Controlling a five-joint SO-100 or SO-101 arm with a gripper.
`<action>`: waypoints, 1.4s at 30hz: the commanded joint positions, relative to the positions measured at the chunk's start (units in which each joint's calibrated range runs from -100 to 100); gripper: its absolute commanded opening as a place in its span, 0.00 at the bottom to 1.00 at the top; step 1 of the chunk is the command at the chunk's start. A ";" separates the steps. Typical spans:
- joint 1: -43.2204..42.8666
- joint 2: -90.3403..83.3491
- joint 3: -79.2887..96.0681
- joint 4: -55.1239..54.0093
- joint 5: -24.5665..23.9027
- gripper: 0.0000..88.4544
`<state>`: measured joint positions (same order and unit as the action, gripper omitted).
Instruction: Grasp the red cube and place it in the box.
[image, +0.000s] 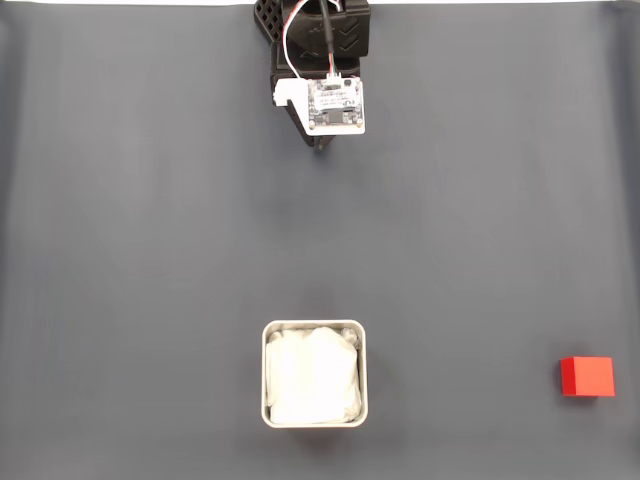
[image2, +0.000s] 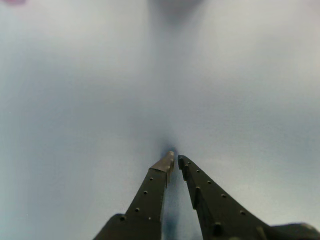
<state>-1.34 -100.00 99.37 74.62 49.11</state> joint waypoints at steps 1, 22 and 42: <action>0.91 0.00 0.45 1.28 -0.29 0.00; 0.77 0.00 0.54 1.28 -0.10 0.00; 0.13 18.80 -34.04 -17.08 -0.44 0.00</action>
<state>-0.37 -88.62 81.83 57.92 49.50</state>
